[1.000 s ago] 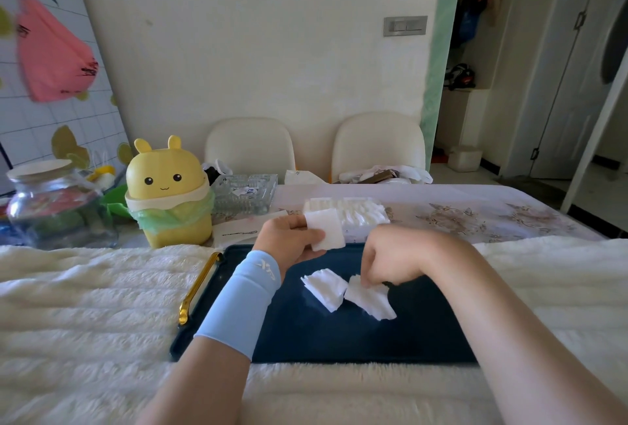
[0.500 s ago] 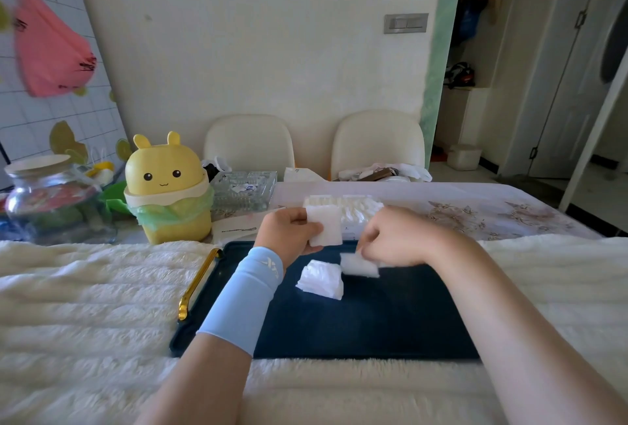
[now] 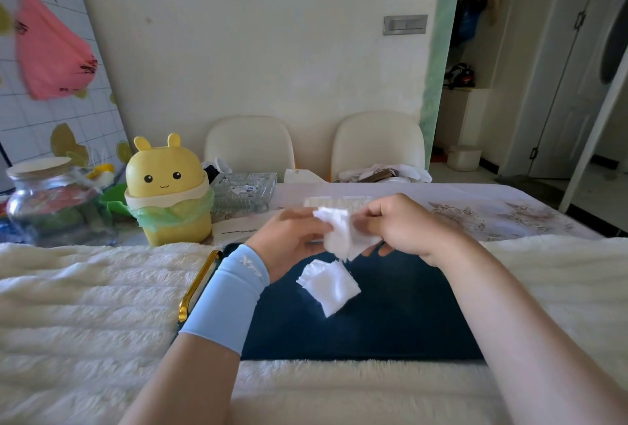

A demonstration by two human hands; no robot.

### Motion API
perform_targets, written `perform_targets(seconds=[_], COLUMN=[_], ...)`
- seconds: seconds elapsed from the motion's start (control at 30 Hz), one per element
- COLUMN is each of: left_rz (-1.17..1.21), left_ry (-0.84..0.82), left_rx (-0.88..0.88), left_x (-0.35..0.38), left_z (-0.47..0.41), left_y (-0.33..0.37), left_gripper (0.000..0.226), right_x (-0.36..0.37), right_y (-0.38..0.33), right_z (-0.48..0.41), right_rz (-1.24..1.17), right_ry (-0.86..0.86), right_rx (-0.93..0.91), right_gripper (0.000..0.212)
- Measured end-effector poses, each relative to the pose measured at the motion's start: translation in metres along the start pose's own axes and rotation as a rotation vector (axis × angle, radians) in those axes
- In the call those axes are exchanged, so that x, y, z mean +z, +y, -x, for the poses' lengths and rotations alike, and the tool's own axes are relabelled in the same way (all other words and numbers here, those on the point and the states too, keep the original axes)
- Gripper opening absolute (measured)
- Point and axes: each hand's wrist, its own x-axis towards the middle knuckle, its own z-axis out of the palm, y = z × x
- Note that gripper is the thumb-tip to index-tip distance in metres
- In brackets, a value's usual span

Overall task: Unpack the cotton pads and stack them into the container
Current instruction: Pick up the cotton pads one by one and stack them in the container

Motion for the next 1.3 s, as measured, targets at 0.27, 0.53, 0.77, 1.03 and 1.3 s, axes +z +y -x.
perform_targets(seconds=[0.27, 0.53, 0.77, 1.03, 1.3], left_rz=[-0.211, -0.052, 0.018, -0.131, -0.134], left_ry=[0.517, 0.232, 0.122, 0.095, 0.525], left_rx=[-0.051, -0.098, -0.124, -0.115, -0.016], left_x=[-0.004, 0.015, 0.015, 0.004, -0.019], left_z=[-0.008, -0.004, 0.002, 0.004, -0.004], left_y=[-0.009, -0.008, -0.003, -0.001, -0.008], left_gripper=[0.009, 0.02, 0.024, 0.019, 0.022], right_x=[-0.009, 0.007, 0.007, 0.01, 0.033], right_y=[0.001, -0.001, 0.0, 0.002, -0.014], right_z=[-0.002, -0.009, -0.008, -0.01, 0.004], right_rz=[-0.095, -0.024, 0.098, 0.358, 0.549], right_ry=[0.123, 0.125, 0.145, 0.385, -0.151], right_rx=[-0.084, -0.255, -0.328, -0.359, -0.215], right_gripper=[0.023, 0.021, 0.029, 0.034, 0.032])
